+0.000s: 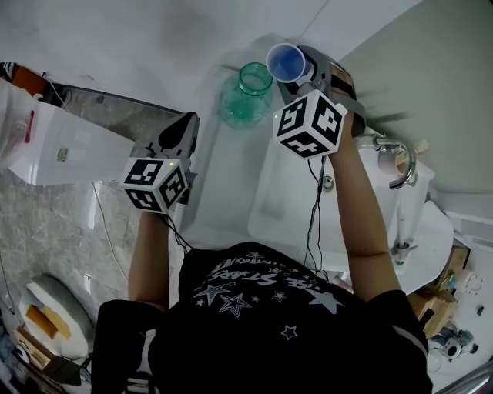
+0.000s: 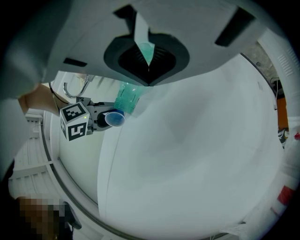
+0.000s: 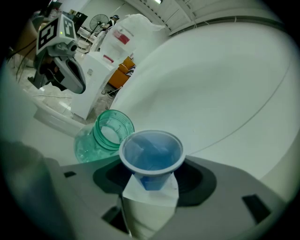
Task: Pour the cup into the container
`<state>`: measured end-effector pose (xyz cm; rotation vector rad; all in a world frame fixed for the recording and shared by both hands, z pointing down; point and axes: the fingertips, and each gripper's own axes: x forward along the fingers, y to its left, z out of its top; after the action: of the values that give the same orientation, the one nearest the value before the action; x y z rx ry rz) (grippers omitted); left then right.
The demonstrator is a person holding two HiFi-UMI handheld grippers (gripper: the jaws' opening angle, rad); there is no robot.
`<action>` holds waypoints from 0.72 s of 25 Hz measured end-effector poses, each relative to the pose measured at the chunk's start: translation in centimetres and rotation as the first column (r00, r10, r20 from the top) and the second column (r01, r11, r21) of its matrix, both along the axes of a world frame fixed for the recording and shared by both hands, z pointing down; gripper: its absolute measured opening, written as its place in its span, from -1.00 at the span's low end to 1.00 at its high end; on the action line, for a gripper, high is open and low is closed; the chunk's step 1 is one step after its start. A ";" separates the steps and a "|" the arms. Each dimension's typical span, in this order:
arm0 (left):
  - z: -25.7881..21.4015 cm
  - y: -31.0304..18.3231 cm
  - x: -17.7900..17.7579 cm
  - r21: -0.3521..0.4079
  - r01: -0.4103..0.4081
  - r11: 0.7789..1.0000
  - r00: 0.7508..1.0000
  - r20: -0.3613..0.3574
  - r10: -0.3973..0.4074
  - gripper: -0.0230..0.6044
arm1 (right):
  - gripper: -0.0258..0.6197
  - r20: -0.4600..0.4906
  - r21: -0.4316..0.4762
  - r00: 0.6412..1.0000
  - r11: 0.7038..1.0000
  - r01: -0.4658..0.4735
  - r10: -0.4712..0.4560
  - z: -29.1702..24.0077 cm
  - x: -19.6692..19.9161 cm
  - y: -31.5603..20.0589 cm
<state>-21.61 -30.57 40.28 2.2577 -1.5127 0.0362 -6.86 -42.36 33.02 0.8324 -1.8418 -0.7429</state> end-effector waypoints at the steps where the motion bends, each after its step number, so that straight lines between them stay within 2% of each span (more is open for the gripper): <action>1: 0.0 0.0 0.0 -0.001 0.000 1.000 1.000 -0.001 0.000 -0.89 | -0.06 -0.003 0.001 1.000 1.000 0.003 -0.003 0.0 0.0 0.1; 18: -0.1 0.4 0.1 0.003 0.006 1.000 1.000 -0.002 -0.006 -0.89 | -0.06 -0.094 0.097 0.996 0.995 0.016 -0.006 -0.5 0.0 -0.1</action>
<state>-21.51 -30.16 40.14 2.2543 -1.5198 0.0300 -6.83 -42.42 32.52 0.8363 -1.7395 -0.8704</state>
